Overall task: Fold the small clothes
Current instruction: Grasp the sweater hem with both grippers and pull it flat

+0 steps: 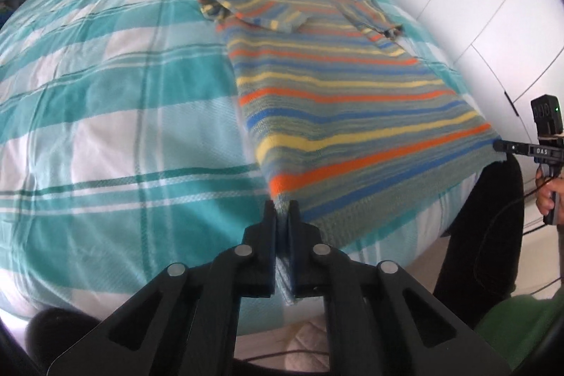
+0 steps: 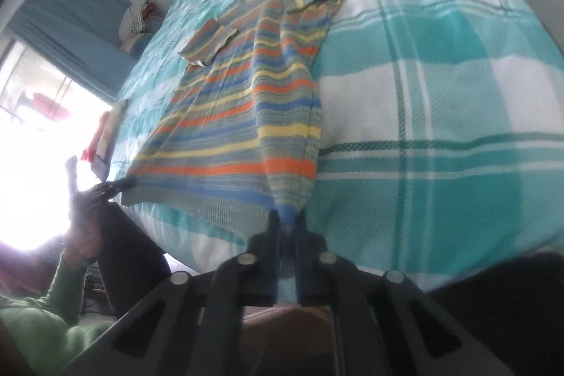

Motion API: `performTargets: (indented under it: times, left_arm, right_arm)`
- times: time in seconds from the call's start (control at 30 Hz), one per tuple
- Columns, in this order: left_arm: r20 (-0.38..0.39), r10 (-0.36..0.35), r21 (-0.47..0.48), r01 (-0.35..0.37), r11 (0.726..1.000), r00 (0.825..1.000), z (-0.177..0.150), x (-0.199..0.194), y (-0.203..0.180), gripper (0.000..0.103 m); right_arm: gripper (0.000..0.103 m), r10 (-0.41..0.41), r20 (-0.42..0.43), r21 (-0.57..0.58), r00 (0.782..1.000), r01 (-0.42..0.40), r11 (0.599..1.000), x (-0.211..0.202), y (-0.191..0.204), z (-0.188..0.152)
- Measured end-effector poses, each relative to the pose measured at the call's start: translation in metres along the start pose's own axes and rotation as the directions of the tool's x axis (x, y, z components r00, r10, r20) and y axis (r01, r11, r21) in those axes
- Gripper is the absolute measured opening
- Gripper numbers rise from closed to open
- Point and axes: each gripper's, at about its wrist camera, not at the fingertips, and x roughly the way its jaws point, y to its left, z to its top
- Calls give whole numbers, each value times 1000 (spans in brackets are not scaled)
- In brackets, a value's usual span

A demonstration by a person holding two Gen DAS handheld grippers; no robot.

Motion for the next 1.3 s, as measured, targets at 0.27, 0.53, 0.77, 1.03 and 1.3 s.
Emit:
performTargets:
  times: [0.27, 0.53, 0.77, 1.03, 1.3]
  left_arm:
    - [-113, 72, 10, -72, 997, 991, -28, 53, -7, 3]
    - [-83, 128, -3, -129, 992, 988, -34, 57, -13, 4]
    - [-46, 146, -53, -148, 988, 988, -35, 55, -12, 5]
    - [-9, 160, -63, -160, 985, 987, -40, 49, -15, 13]
    - [52, 229, -37, -227, 973, 972, -42, 16, -26, 69]
  right_arm:
    - [6, -172, -148, -3, 974, 174, 985, 57, -10, -17]
    - [6, -168, -126, 64, 978, 177, 982, 70, -11, -23]
    - [7, -192, -91, 57, 977, 198, 979, 65, -25, -28]
    - [11, -233, -73, 71, 970, 238, 969, 64, -19, -33]
    - [45, -295, -58, 81, 954, 299, 951, 41, -20, -40]
